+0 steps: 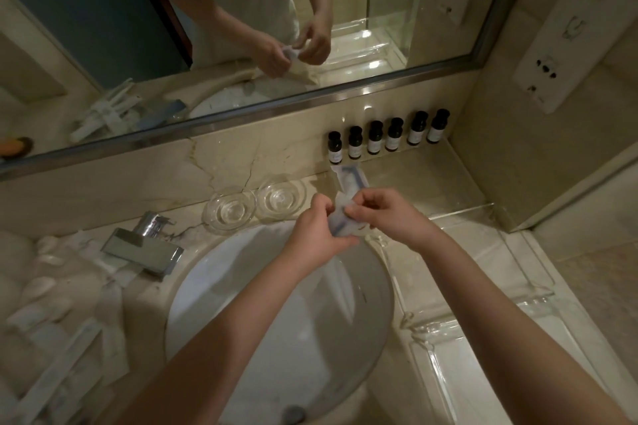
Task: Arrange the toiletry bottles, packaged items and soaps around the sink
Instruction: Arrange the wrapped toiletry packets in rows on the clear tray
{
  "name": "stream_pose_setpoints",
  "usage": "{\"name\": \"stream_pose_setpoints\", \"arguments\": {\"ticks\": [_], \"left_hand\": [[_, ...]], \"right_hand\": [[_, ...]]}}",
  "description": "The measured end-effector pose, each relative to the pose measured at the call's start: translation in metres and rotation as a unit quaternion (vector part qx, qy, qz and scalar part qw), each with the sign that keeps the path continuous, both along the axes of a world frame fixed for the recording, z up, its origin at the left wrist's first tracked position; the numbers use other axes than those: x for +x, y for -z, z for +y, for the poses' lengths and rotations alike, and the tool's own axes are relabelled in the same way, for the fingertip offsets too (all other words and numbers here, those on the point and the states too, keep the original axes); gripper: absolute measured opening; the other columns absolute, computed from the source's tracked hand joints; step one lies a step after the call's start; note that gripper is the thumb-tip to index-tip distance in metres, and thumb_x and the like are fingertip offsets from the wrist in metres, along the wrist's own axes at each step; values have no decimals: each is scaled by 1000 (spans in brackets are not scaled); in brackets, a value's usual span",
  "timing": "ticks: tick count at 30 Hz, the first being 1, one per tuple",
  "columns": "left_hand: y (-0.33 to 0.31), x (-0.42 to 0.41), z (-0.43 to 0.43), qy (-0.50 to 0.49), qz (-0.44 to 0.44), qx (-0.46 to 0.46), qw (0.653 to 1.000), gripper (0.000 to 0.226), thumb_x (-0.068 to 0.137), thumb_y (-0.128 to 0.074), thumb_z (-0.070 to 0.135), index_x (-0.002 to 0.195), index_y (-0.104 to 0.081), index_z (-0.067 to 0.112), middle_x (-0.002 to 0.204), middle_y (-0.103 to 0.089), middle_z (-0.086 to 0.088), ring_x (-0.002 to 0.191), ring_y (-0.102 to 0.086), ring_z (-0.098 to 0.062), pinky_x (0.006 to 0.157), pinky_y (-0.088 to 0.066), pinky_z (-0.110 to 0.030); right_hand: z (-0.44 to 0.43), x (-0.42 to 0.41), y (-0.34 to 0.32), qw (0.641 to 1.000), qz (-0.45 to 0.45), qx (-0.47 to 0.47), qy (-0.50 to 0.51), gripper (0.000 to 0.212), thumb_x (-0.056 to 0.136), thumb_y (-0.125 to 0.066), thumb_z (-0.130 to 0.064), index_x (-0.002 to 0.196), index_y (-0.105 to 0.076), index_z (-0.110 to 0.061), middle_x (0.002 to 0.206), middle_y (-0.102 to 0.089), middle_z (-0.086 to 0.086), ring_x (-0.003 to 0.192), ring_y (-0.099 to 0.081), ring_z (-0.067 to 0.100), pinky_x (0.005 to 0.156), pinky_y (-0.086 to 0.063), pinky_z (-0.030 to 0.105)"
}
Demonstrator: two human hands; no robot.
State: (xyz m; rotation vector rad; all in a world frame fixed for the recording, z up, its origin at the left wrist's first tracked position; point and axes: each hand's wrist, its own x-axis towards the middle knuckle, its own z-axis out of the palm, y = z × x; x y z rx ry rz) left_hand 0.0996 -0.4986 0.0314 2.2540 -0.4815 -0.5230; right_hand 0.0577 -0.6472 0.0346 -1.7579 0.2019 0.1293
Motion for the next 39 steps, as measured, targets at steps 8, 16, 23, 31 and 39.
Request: {"name": "stream_pose_setpoints", "arguments": {"ticks": [8, 16, 23, 31, 39], "left_hand": [[-25, -6, 36, 46, 253, -108, 960, 13, 90, -58, 28, 83, -68, 24, 80, -69, 13, 79, -64, -1, 79, -47, -21], [-37, -21, 25, 58, 222, -102, 968, 22, 85, -65, 24, 87, -69, 2, 80, -64, -5, 77, -58, -15, 77, -44, -26], [-32, -11, 8, -57, 240, -184, 952, 7, 85, -64, 9, 86, -64, 17, 85, -67, 0, 80, -63, -14, 77, -51, -30], [-18, 22, -52, -100, 146, -150, 973, 18, 81, -67, 13, 99, -65, 9, 92, -68, -7, 80, -63, -20, 70, -50, -28], [21, 35, -70, -120, 67, -70, 988, 26, 88, -59, 15, 112, -62, 8, 113, -65, -8, 104, -60, -20, 91, -45, -28]], "right_hand": [[-9, -25, -24, 989, -36, 35, 140, 21, 92, -55, -11, 71, -55, -16, 69, -59, 0, 64, -54, 15, 62, -47, 26], [-16, -45, -37, 995, -10, 37, 94, 10, 84, -65, -12, 89, -64, -20, 82, -58, -3, 67, -52, 11, 54, -44, 13], [-32, -56, -20, 967, -41, 75, 239, 18, 86, -63, -9, 78, -61, -25, 82, -56, -4, 64, -51, 6, 48, -41, 14], [-51, -68, 13, 963, 37, 161, 212, 22, 78, -66, 5, 84, -68, -16, 65, -60, -2, 56, -58, 10, 54, -51, 23], [-77, -41, 50, 912, 41, 107, 395, 15, 81, -66, 2, 87, -67, -12, 72, -59, 3, 66, -55, 16, 67, -46, 29]]}}
